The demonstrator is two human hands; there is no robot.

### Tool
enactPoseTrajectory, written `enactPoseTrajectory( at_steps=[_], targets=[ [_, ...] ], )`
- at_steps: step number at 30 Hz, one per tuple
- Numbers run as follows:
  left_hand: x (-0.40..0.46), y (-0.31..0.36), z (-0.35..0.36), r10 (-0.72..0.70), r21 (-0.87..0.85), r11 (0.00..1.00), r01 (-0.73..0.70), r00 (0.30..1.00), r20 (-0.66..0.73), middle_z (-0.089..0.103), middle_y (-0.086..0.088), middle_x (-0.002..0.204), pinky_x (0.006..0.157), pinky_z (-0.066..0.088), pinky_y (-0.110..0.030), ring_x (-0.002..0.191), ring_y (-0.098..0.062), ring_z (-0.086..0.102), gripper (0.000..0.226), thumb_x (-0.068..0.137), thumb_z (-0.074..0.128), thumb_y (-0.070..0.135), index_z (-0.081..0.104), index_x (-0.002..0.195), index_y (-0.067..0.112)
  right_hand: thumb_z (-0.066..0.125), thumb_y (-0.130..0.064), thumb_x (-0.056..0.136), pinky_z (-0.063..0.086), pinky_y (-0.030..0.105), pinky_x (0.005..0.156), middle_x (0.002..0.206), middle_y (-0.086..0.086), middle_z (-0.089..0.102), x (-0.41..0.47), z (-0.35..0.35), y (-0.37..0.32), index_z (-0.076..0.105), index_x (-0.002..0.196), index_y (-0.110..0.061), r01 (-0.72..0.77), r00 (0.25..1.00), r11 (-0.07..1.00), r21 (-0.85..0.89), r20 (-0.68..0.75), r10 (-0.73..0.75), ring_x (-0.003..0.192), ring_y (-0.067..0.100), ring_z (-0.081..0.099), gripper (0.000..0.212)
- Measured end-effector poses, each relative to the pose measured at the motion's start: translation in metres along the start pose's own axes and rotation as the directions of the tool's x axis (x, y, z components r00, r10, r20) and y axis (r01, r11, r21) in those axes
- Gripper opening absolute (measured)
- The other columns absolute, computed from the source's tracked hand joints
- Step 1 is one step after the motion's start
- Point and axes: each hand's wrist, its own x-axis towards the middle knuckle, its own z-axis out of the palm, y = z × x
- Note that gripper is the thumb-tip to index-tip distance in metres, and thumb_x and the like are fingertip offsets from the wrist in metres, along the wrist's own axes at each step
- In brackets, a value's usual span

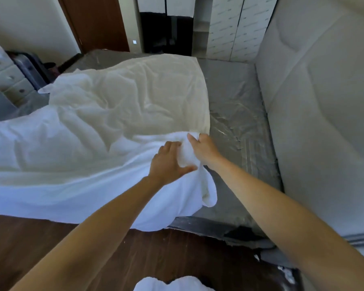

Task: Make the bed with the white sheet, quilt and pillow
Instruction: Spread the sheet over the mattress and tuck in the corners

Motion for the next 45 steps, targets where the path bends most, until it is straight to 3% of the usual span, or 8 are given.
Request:
enactPoseTrajectory(
  at_steps=[5, 8, 12, 18, 28, 35, 41, 45],
  targets=[
    [0.018, 0.005, -0.019, -0.135, -0.140, 0.981, 0.135, 0.991, 0.007, 0.054, -0.014, 0.065, 0.062, 0.033, -0.032, 0.076, -0.035, 0.059, 0.049, 0.094, 0.051, 0.043, 0.043, 0.059, 0.009, 0.052, -0.035, 0.096, 0.036, 0.020, 0.049, 0.055, -0.001, 0.045, -0.009, -0.023, -0.005, 0.058, 0.073, -0.014, -0.095, 0.995, 0.832, 0.546, 0.028, 0.095, 0.049, 0.010, 0.041, 0.032],
    [0.020, -0.013, -0.048, -0.236, -0.398, 0.895, 0.202, 0.971, -0.039, 0.046, -0.010, 0.054, 0.061, 0.032, -0.029, 0.062, -0.026, 0.050, 0.055, 0.097, 0.047, 0.040, 0.034, 0.050, 0.014, 0.058, -0.057, 0.085, 0.042, 0.029, 0.070, 0.076, -0.001, 0.058, -0.017, -0.018, 0.034, 0.064, 0.083, -0.017, -0.217, 0.951, 0.850, 0.480, -0.093, 0.295, 0.076, 0.018, 0.055, 0.041],
    [0.017, -0.021, -0.063, -0.244, -0.463, 0.856, 0.232, 0.969, 0.036, 0.034, 0.000, 0.051, 0.048, 0.027, -0.026, 0.047, -0.014, 0.034, 0.055, 0.098, 0.044, 0.041, 0.031, 0.051, 0.015, 0.073, -0.061, 0.069, 0.042, 0.035, 0.092, 0.124, -0.013, 0.049, -0.049, 0.045, 0.059, 0.041, 0.137, -0.029, -0.407, 0.847, 0.903, 0.135, 0.425, 0.318, 0.117, 0.016, 0.050, 0.082],
    [0.013, -0.062, -0.062, -0.307, -0.261, 0.905, 0.336, 0.940, 0.148, 0.063, -0.022, 0.087, 0.076, 0.045, -0.035, 0.083, -0.033, 0.060, 0.064, 0.100, 0.026, 0.049, 0.062, 0.081, -0.001, 0.046, -0.020, 0.100, 0.035, 0.015, 0.069, 0.091, -0.002, 0.058, -0.050, 0.047, 0.045, 0.063, 0.101, -0.012, -0.050, 0.984, 0.993, 0.103, 0.177, 0.031, 0.085, 0.011, 0.051, 0.019],
    [0.007, 0.009, 0.029, -0.096, 0.197, 0.980, 0.022, 0.921, 0.377, 0.020, -0.010, 0.155, 0.107, 0.032, -0.051, 0.137, -0.038, 0.027, 0.069, 0.095, 0.049, 0.041, 0.012, 0.151, 0.026, 0.040, -0.038, 0.101, 0.026, 0.028, 0.053, 0.060, 0.009, 0.036, -0.099, -0.077, 0.124, 0.040, 0.068, -0.009, -0.276, 0.912, 0.927, 0.254, -0.237, 0.336, 0.055, 0.018, 0.036, 0.044],
    [-0.008, 0.163, 0.109, 0.314, -0.230, 0.946, -0.227, 0.815, 0.487, 0.022, -0.008, 0.156, 0.113, 0.028, -0.044, 0.142, -0.028, 0.022, 0.101, 0.078, 0.075, 0.034, 0.008, 0.152, 0.021, 0.045, -0.033, 0.100, 0.022, 0.023, 0.045, 0.049, -0.005, 0.028, -0.155, -0.170, 0.170, 0.029, 0.055, -0.019, -0.271, 0.890, 0.910, 0.314, -0.280, 0.361, 0.038, 0.005, 0.027, 0.049],
    [-0.027, 0.241, 0.192, 0.198, 0.011, 0.939, -0.343, 0.567, 0.800, 0.041, -0.012, 0.145, 0.105, 0.035, -0.035, 0.132, -0.029, 0.039, 0.063, 0.086, 0.067, 0.032, 0.042, 0.139, 0.009, 0.046, -0.028, 0.100, 0.027, 0.019, 0.040, 0.044, -0.008, 0.034, -0.217, -0.246, 0.244, 0.034, 0.055, -0.017, -0.265, 0.792, 0.863, 0.430, -0.413, 0.449, 0.035, 0.001, 0.031, 0.048],
    [-0.040, 0.279, 0.229, 0.194, 0.081, 0.928, -0.364, 0.657, 0.729, 0.049, -0.013, 0.139, 0.100, 0.040, -0.036, 0.126, -0.032, 0.047, 0.055, 0.091, 0.060, 0.035, 0.045, 0.138, 0.012, 0.052, -0.028, 0.095, 0.037, 0.028, 0.060, 0.075, 0.008, 0.058, -0.259, -0.289, 0.324, 0.060, 0.076, -0.005, -0.609, 0.757, 0.783, 0.125, -0.204, 0.621, 0.068, 0.020, 0.053, 0.031]
  ],
)
